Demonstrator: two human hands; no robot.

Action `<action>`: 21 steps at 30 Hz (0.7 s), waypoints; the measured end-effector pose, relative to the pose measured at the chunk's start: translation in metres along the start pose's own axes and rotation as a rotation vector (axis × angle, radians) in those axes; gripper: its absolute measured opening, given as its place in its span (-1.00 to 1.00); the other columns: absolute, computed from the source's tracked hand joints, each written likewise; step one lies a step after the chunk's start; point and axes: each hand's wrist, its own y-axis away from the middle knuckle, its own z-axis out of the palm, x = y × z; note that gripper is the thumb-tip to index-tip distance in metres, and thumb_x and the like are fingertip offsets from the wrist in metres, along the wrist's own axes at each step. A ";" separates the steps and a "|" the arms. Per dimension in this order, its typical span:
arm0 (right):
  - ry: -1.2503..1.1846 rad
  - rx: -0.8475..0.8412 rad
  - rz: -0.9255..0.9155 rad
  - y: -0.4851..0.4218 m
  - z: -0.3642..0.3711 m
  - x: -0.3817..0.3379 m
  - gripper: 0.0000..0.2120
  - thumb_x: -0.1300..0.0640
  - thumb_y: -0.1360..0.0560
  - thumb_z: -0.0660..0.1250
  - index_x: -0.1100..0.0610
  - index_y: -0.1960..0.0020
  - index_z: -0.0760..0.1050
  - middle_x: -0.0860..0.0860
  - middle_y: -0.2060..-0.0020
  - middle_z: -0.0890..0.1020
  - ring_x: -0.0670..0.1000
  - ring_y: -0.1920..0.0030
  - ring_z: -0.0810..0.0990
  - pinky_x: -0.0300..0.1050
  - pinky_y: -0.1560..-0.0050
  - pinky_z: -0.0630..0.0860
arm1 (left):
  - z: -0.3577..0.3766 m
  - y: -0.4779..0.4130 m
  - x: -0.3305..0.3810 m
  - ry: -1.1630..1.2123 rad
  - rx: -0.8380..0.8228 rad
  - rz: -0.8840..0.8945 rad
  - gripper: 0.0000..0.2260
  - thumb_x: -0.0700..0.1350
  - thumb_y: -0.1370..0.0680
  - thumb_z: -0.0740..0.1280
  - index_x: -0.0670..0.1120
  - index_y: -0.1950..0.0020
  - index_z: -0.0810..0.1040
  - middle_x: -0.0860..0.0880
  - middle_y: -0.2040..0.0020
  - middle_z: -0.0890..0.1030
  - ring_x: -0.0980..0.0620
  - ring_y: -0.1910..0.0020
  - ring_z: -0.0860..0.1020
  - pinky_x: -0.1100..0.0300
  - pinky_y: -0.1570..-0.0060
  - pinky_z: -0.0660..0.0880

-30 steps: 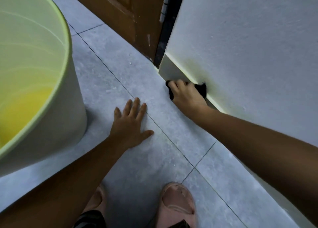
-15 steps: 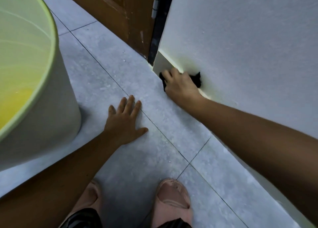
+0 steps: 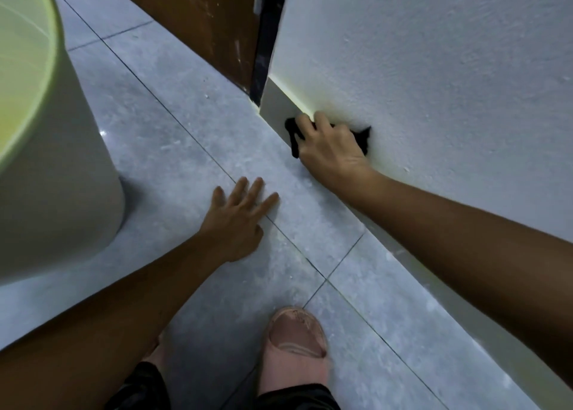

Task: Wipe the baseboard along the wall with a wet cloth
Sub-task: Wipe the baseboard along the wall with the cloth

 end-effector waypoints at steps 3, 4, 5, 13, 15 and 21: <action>0.005 -0.047 -0.019 -0.008 0.007 -0.008 -0.96 0.12 -0.26 0.44 0.00 0.34 0.63 -0.10 0.19 0.59 -0.05 0.27 0.53 -0.18 0.45 0.10 | 0.004 0.002 0.002 0.007 -0.007 -0.009 -0.43 0.15 -0.61 -0.02 0.09 -0.55 -0.19 -0.08 -0.57 -0.23 -0.15 -0.54 -0.19 -0.23 -0.43 -0.04; 0.005 -0.036 -0.022 -0.002 0.012 -0.010 -0.96 0.13 -0.27 0.44 0.00 0.31 0.64 -0.09 0.19 0.58 -0.04 0.27 0.52 -0.17 0.45 0.10 | 0.005 0.003 0.002 0.004 0.000 -0.012 -0.42 0.20 -0.60 -0.03 0.09 -0.55 -0.19 -0.07 -0.57 -0.22 -0.14 -0.54 -0.19 -0.24 -0.43 -0.05; 0.007 -0.026 -0.026 0.008 0.018 -0.012 -0.94 0.15 -0.29 0.43 0.01 0.27 0.65 -0.07 0.18 0.58 -0.02 0.26 0.52 -0.16 0.45 0.12 | 0.007 0.002 0.002 0.001 0.009 -0.016 -0.39 0.24 -0.58 -0.04 0.09 -0.54 -0.19 -0.07 -0.57 -0.22 -0.14 -0.54 -0.19 -0.24 -0.43 -0.04; 0.143 -0.113 -0.078 0.130 0.041 -0.006 -0.72 0.31 -0.39 0.21 0.09 0.06 0.64 0.01 0.12 0.56 0.05 0.25 0.49 -0.11 0.44 0.16 | 0.011 -0.001 0.002 -0.057 0.004 -0.040 -0.28 0.36 -0.52 -0.03 0.09 -0.54 -0.24 -0.09 -0.56 -0.26 -0.17 -0.54 -0.20 -0.25 -0.42 -0.02; 0.169 -0.085 -0.072 0.134 0.032 0.005 -0.74 0.29 -0.38 0.24 0.06 0.08 0.64 -0.01 0.13 0.56 0.04 0.24 0.50 -0.12 0.44 0.15 | 0.009 -0.002 0.001 -0.079 -0.025 -0.039 -0.27 0.36 -0.51 -0.03 0.09 -0.53 -0.25 -0.09 -0.56 -0.27 -0.17 -0.54 -0.20 -0.25 -0.42 -0.01; 0.070 -0.031 0.010 0.052 0.007 0.002 -0.86 0.13 -0.35 0.34 -0.04 0.18 0.66 -0.09 0.11 0.58 -0.03 0.19 0.54 -0.15 0.43 0.14 | 0.008 -0.001 0.011 -0.041 -0.013 -0.081 -0.31 0.29 -0.54 0.02 0.05 -0.55 -0.16 -0.11 -0.56 -0.24 -0.20 -0.53 -0.20 -0.26 -0.40 0.02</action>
